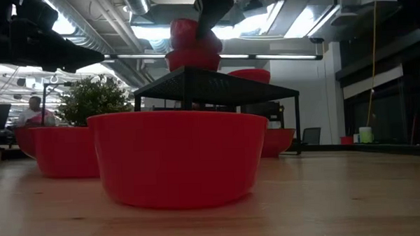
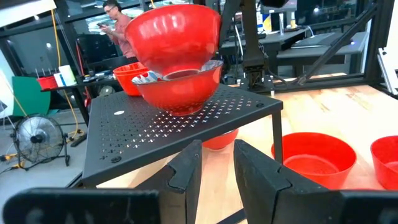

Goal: Pick & Place Mini bowls
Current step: Stack the white patterned bowl on the white patterned bowl on the shelf, then stack the red bowl on the red bowl on the shelf

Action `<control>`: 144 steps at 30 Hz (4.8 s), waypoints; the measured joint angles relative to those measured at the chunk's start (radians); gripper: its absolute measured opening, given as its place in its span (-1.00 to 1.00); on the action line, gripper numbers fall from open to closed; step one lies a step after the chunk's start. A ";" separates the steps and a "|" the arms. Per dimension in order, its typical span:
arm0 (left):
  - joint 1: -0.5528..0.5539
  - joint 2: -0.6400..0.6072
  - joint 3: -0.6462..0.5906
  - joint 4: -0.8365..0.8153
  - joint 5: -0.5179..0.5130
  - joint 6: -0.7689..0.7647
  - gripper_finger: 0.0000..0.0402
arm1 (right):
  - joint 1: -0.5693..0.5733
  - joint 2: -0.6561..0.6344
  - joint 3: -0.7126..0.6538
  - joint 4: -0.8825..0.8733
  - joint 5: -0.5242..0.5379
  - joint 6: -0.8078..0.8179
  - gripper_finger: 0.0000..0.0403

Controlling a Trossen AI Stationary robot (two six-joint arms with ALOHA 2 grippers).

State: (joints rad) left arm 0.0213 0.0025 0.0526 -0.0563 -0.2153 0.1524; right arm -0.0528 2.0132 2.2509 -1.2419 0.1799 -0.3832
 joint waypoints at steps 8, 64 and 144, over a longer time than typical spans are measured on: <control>0.000 0.000 0.000 0.000 0.000 0.000 -0.56 | -0.023 0.000 0.000 -0.008 -0.035 0.000 -0.91; 0.000 0.000 0.000 0.000 0.000 0.000 -0.56 | -0.056 0.001 0.000 -0.004 -0.153 0.010 -0.54; 0.000 0.000 0.000 0.000 0.000 0.000 -0.56 | 0.481 -0.027 0.098 -0.029 -0.182 0.821 -0.28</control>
State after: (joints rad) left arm 0.0215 0.0025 0.0528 -0.0563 -0.2153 0.1524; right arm 0.4284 1.9862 2.3493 -1.2713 -0.0018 0.4381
